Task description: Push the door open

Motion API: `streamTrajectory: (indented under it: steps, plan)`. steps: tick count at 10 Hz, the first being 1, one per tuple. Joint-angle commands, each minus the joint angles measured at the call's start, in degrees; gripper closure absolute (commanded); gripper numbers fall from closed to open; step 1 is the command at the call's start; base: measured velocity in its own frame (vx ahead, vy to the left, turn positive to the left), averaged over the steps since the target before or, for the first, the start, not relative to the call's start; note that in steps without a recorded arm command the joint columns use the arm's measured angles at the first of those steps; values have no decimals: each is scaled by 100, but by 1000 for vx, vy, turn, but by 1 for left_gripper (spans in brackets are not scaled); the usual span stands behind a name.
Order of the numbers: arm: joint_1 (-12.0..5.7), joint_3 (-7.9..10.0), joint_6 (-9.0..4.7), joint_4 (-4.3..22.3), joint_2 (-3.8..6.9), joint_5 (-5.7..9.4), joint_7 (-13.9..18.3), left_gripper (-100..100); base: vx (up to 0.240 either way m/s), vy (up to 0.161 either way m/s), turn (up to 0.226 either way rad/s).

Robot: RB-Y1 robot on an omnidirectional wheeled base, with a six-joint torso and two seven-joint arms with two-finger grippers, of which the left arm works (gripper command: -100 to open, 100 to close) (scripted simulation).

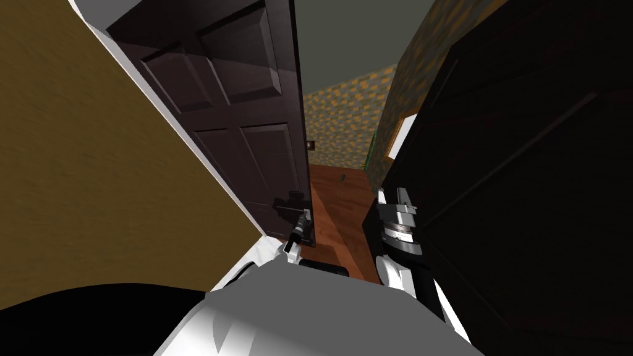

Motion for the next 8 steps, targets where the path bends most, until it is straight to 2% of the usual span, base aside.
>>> streamTrajectory:
  steps: [1, 2, 3, 5, 6, 7, 8]
  plan:
    - [-13, 171, -48, 11, 82, 60, -36, 100, 165, -83, 40]
    - [-13, 171, -48, 11, 82, 60, -36, 100, 116, -63, 36]
    - [-22, 291, -49, 33, 87, 98, -76, 100, 144, -85, 42]
    - [-30, 412, -50, 56, 91, 136, -116, 100, 164, -92, 55]
    - [-30, 412, -50, 56, 91, 136, -116, 100, 116, -86, 41]
    - [-39, 530, -52, 78, 95, 173, -155, 100, 141, -93, 25]
    - [-39, 530, -52, 2, 95, 173, -155, 100, 109, -62, 71]
